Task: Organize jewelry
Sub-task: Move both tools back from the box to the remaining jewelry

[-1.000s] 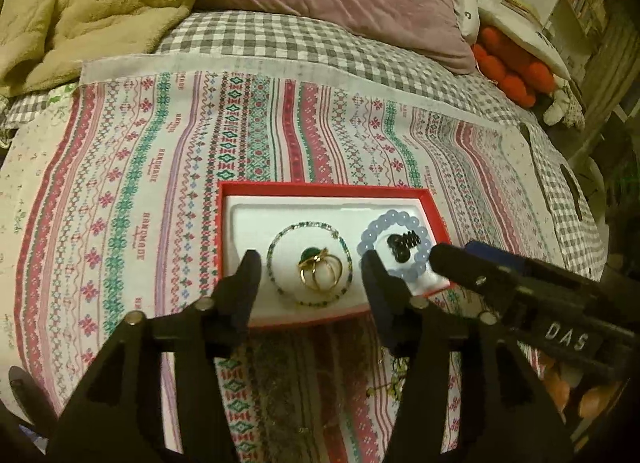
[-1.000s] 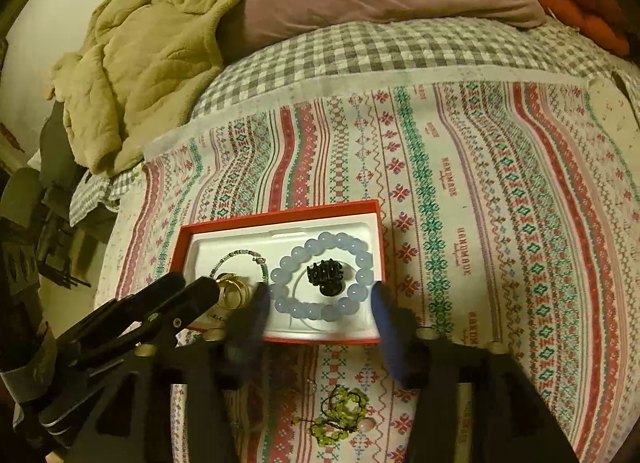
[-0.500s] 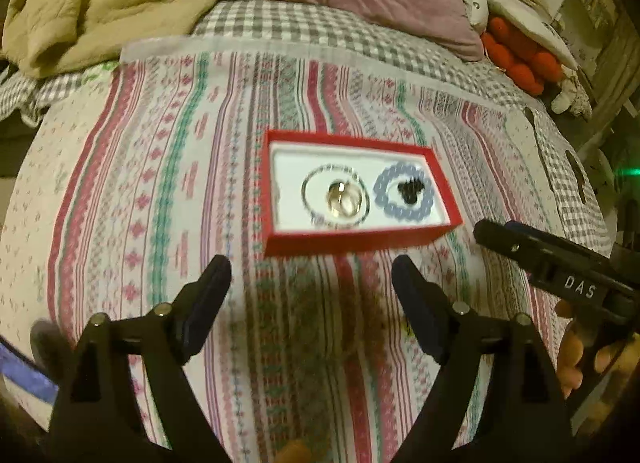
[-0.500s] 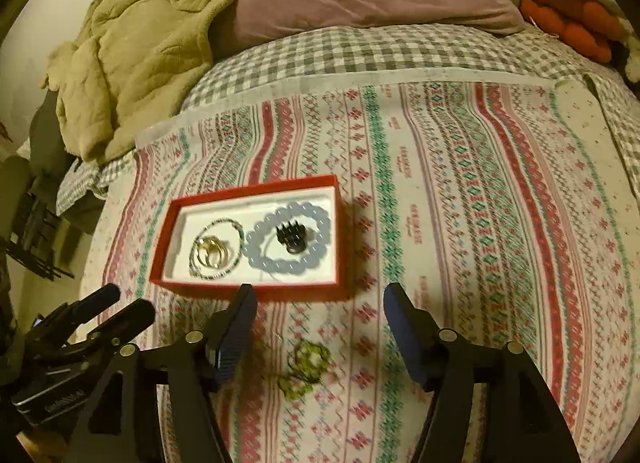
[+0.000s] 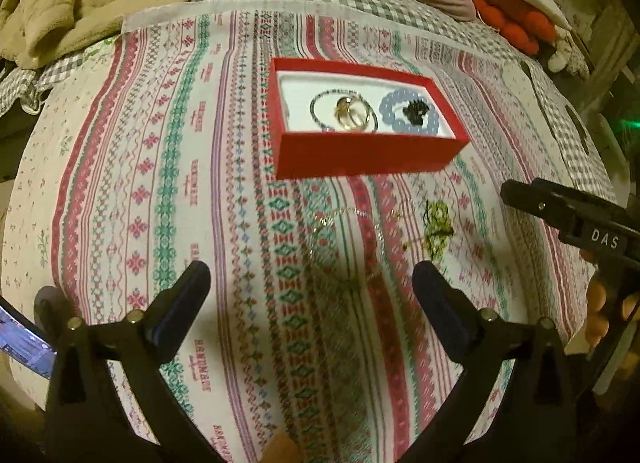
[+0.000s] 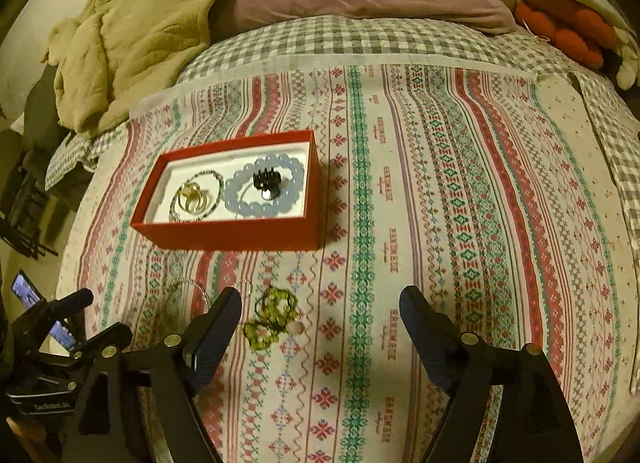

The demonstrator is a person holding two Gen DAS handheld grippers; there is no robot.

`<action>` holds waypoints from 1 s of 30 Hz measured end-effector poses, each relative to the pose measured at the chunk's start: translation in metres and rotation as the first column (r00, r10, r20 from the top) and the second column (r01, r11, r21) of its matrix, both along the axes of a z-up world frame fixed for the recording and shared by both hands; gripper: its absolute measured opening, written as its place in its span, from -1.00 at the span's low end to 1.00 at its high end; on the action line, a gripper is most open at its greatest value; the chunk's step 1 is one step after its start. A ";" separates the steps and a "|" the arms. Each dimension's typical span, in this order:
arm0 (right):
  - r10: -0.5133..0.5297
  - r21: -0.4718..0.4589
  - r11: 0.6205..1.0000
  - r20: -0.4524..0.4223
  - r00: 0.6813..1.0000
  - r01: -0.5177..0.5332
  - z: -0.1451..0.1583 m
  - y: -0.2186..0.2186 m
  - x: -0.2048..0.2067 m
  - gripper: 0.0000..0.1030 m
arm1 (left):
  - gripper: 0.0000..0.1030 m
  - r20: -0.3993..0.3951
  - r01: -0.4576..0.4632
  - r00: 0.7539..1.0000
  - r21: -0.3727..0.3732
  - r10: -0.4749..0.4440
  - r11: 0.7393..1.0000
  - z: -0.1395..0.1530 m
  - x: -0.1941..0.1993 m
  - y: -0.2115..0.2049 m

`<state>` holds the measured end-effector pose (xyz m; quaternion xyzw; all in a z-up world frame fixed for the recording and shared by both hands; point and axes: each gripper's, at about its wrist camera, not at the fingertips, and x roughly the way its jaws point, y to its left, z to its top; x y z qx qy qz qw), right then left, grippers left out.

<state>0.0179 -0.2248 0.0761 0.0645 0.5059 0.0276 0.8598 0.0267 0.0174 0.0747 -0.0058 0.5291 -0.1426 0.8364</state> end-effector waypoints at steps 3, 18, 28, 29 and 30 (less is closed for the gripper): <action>0.019 -0.009 1.000 -0.019 1.000 -0.019 -0.005 0.006 -0.001 0.61 | 0.96 0.008 0.005 1.000 -0.002 -0.005 1.000 -0.001 -0.004 0.007; -0.008 -0.003 1.000 -0.158 0.987 0.008 -0.038 0.006 0.004 0.61 | 0.96 -0.041 0.036 0.999 0.094 -0.033 0.995 -0.034 -0.006 0.025; -0.047 0.020 0.998 -0.188 0.981 0.052 -0.045 -0.004 0.013 0.61 | 0.35 -0.046 0.046 0.998 -0.031 -0.047 0.998 -0.038 0.020 0.012; -0.050 0.024 0.998 -0.189 0.981 0.055 -0.045 -0.005 0.013 0.61 | 0.19 -0.057 0.054 0.997 -0.045 -0.056 0.998 -0.040 0.022 0.009; -0.054 0.033 0.998 -0.192 0.980 0.062 -0.045 -0.006 0.014 0.61 | 0.10 -0.066 0.060 0.996 -0.054 -0.064 0.997 -0.043 0.024 0.006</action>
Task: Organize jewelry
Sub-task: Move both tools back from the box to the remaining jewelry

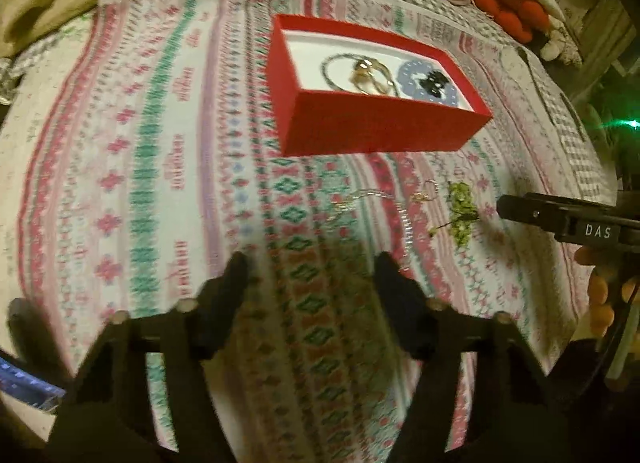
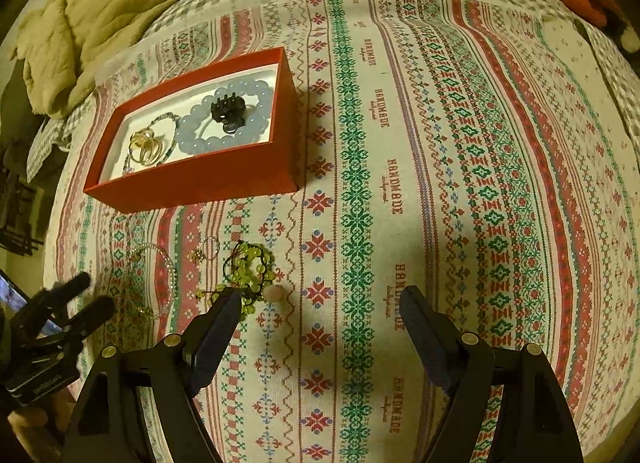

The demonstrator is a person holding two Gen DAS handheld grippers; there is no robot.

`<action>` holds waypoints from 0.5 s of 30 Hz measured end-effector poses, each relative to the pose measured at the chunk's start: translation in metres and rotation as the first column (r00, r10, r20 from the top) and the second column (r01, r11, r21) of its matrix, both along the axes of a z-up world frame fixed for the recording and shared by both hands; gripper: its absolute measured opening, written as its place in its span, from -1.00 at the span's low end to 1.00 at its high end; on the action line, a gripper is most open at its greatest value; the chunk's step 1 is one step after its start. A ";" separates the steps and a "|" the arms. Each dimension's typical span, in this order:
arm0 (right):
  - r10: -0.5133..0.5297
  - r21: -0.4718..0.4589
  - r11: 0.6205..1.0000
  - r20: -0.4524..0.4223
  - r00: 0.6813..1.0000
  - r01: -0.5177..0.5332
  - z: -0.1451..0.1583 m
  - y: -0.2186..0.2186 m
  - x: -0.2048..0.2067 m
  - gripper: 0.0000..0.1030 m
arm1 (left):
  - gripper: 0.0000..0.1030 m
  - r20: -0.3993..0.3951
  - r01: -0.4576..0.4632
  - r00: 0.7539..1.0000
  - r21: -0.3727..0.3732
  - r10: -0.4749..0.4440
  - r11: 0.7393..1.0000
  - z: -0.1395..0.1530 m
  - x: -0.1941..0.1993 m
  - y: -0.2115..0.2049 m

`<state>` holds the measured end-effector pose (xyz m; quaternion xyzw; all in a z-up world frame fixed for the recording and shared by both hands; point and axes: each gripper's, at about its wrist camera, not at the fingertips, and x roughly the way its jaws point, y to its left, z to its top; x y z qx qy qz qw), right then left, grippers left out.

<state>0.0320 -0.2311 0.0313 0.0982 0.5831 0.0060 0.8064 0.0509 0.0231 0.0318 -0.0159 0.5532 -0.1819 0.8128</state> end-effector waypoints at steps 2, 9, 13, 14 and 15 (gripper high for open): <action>-0.010 0.013 1.000 0.000 1.000 0.010 0.001 -0.002 0.001 0.60 | -0.12 -0.011 0.007 1.000 0.003 -0.007 1.000 -0.004 0.002 -0.007; -0.025 0.054 0.998 0.005 1.000 0.024 0.002 -0.004 0.004 0.59 | -0.52 -0.009 0.003 1.000 0.038 -0.003 0.999 -0.008 0.010 -0.022; -0.016 0.069 0.997 0.002 1.000 0.016 0.001 0.000 0.006 0.49 | -0.76 0.004 -0.014 1.000 0.066 0.014 0.998 -0.010 0.014 -0.027; -0.014 0.072 0.997 0.000 1.000 0.014 0.001 0.001 0.007 0.47 | -0.83 0.008 -0.020 1.000 0.072 0.019 0.997 -0.010 0.014 -0.027; -0.011 0.075 0.997 -0.001 1.000 0.011 0.001 0.002 0.007 0.41 | -0.85 0.008 -0.025 1.000 0.072 0.024 0.997 -0.011 0.016 -0.028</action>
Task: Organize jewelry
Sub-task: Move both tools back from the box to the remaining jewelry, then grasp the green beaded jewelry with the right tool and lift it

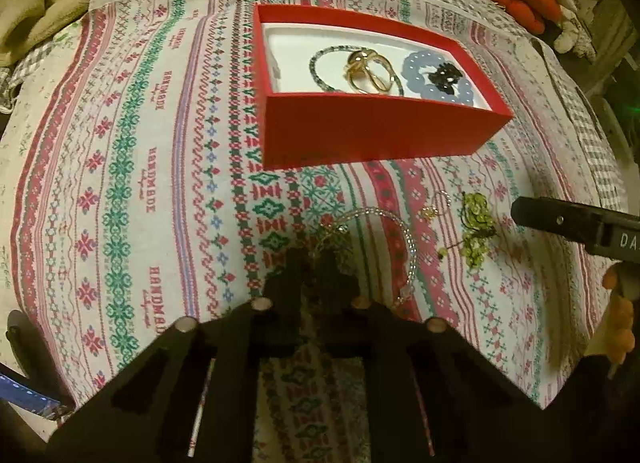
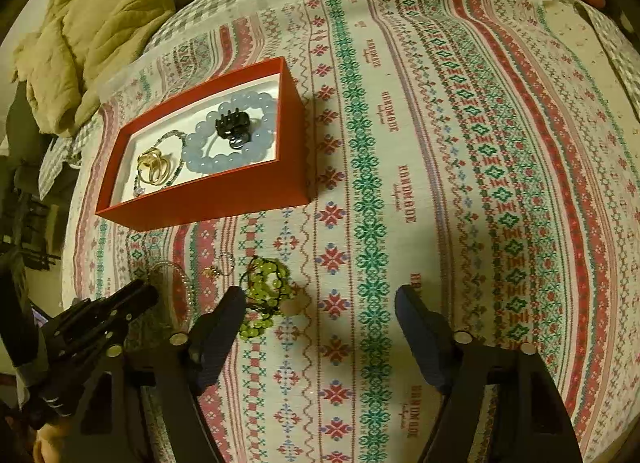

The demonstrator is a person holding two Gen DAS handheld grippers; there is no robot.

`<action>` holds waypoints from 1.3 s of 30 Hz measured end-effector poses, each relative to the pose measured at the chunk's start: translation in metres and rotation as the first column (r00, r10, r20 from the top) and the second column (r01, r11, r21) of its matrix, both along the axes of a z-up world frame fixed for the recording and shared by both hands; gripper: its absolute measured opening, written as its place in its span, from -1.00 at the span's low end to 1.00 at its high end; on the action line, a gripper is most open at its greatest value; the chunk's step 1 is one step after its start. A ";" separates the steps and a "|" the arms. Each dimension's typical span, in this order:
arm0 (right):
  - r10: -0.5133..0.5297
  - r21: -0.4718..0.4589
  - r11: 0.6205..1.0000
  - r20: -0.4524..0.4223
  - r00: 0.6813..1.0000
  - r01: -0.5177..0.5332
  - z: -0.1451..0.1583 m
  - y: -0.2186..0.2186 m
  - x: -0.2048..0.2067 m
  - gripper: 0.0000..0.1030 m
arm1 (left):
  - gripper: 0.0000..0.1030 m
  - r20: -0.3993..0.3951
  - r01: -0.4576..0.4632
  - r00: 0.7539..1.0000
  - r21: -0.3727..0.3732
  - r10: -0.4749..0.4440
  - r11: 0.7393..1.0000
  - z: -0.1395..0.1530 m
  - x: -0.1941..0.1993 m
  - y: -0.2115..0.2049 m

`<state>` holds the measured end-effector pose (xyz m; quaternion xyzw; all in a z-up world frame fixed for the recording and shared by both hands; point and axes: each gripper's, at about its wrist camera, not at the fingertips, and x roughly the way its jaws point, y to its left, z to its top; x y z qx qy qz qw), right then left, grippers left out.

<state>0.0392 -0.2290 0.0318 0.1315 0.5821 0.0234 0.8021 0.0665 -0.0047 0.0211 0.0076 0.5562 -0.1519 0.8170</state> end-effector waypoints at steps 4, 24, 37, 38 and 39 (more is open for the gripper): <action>0.014 0.011 1.000 -0.003 1.000 -0.014 -0.002 0.006 0.003 0.16 | -0.90 0.002 -0.020 1.000 -0.010 0.020 1.000 0.001 0.002 0.003; 0.119 -0.068 0.990 -0.007 0.993 -0.120 -0.015 0.057 0.023 -0.79 | -0.90 0.007 -0.042 0.999 -0.029 0.043 0.999 0.011 -0.005 0.028; 0.158 -0.027 0.987 0.071 0.985 -0.156 0.012 0.053 0.010 -0.87 | -0.90 0.050 -0.025 0.998 -0.086 0.030 0.996 0.041 -0.018 0.029; 0.159 -0.028 0.987 0.066 0.985 -0.158 0.010 0.052 0.009 -0.87 | -0.90 0.050 -0.023 0.998 -0.088 0.027 0.996 0.042 -0.019 0.029; 0.161 -0.040 0.986 0.048 0.986 -0.159 0.007 0.052 0.009 -0.77 | -0.90 0.048 -0.020 0.999 -0.087 0.025 0.996 0.043 -0.020 0.029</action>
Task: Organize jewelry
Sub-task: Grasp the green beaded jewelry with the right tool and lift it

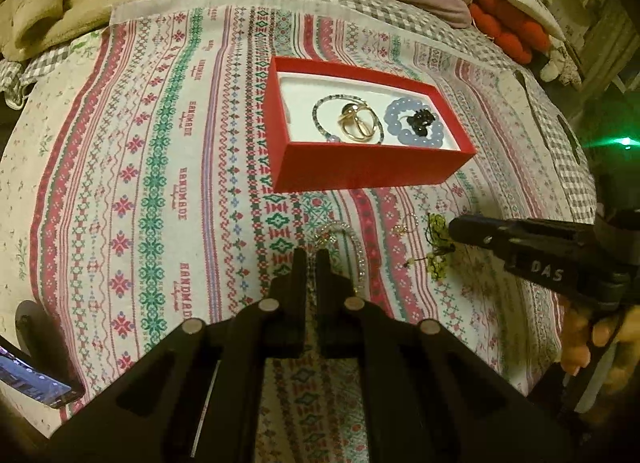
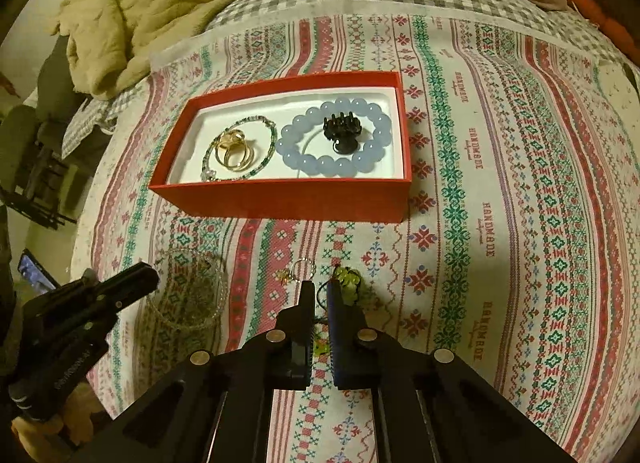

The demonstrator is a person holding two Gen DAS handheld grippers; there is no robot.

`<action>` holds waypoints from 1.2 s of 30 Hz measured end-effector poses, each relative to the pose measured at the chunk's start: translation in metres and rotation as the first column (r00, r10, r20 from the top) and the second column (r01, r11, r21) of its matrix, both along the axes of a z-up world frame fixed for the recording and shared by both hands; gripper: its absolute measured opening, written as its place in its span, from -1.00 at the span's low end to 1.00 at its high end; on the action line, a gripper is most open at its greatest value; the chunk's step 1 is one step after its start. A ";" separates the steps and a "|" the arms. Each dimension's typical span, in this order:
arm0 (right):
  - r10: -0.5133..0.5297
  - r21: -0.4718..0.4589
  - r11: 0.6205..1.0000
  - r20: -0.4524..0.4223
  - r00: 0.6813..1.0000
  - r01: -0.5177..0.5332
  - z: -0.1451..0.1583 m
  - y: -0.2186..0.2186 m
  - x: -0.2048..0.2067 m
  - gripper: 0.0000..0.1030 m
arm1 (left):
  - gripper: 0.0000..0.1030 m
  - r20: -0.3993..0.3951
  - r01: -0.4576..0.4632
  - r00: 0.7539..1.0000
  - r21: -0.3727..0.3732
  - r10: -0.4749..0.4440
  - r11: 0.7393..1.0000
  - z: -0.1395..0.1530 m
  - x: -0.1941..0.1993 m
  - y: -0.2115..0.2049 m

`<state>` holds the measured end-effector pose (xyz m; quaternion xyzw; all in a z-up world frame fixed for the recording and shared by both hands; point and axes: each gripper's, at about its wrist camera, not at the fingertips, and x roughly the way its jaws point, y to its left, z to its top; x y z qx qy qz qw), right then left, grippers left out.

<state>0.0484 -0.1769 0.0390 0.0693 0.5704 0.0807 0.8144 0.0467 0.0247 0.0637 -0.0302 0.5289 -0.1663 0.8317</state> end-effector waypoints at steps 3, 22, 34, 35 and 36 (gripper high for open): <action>0.001 -0.033 0.999 -0.028 1.000 -0.002 -0.008 0.001 0.001 -0.66 | -0.90 -0.011 0.001 1.000 0.008 -0.001 1.000 -0.003 0.000 -0.001; 0.022 -0.083 0.996 -0.054 0.998 -0.026 -0.028 0.016 0.016 -0.79 | -0.90 -0.055 -0.015 0.998 0.014 0.016 1.000 -0.018 0.008 0.004; 0.053 -0.034 0.998 0.085 0.995 -0.051 0.021 0.017 -0.003 -0.81 | -0.90 0.006 -0.001 1.000 -0.042 0.001 0.999 0.012 -0.003 0.004; 0.056 -0.031 0.998 0.091 0.994 -0.053 0.025 0.015 -0.004 -0.81 | -0.90 0.013 0.000 1.000 -0.048 0.000 0.999 0.016 -0.004 0.004; 0.057 -0.022 0.998 0.101 0.993 -0.055 0.030 0.015 -0.007 -0.81 | -0.90 0.020 0.002 1.000 -0.054 -0.001 0.999 0.019 -0.005 0.003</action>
